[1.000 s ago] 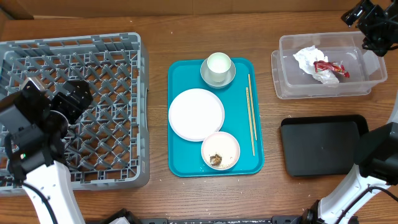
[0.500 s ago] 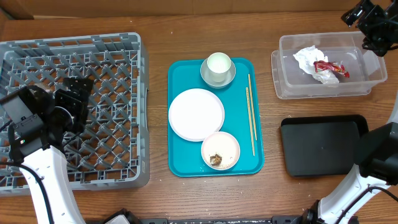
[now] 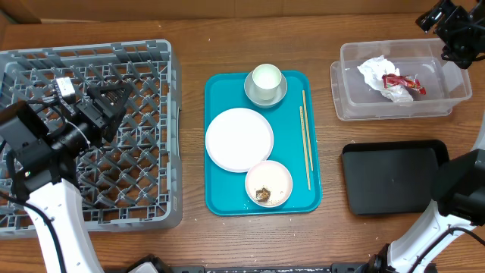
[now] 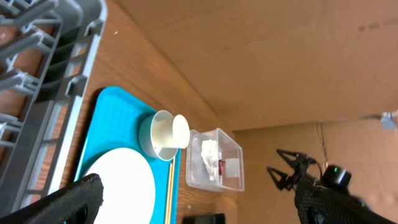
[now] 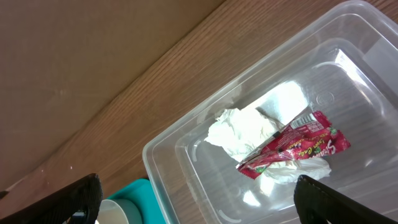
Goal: Sort waste into correct bins and load items into the dishwasher
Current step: 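Lift the left gripper from rest and swing it toward the tray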
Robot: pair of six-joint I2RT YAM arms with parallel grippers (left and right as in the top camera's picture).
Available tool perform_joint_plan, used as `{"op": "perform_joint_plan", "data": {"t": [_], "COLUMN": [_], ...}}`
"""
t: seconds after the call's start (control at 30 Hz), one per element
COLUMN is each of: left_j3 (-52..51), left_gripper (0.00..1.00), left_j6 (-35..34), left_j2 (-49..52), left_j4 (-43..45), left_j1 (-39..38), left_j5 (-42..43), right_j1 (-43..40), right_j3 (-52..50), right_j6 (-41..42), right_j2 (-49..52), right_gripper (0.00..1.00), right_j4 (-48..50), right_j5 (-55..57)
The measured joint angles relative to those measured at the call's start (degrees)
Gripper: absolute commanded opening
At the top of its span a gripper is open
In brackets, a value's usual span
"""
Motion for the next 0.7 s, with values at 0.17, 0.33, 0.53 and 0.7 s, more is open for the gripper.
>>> {"op": "perform_joint_plan", "data": {"t": [0.17, 0.33, 0.53, 0.7], "left_j3": [0.02, 0.02, 0.02, 0.02], "left_gripper": [1.00, 1.00, 1.00, 1.00], "left_j6": [2.93, 4.70, 7.78, 10.21], "left_j2": [-6.80, -13.73, -15.23, -15.23], "left_j4": [-0.35, -4.02, -4.92, -4.92], "left_j1": [0.00, 0.00, -0.04, -4.59], "left_j5": [-4.15, -15.34, -24.55, -26.93], "right_j1": [0.00, 0.00, 0.00, 0.00], "right_j3": [0.00, 0.00, 0.00, 0.00], "right_j6": [0.02, 0.00, 0.00, -0.02], "right_j2": [0.00, 0.00, 0.00, 0.00], "right_gripper": [1.00, 1.00, 1.00, 1.00], "right_j4": [-0.02, 0.00, -0.02, -0.04], "right_j5": [0.02, 0.00, 0.02, 0.02]}}
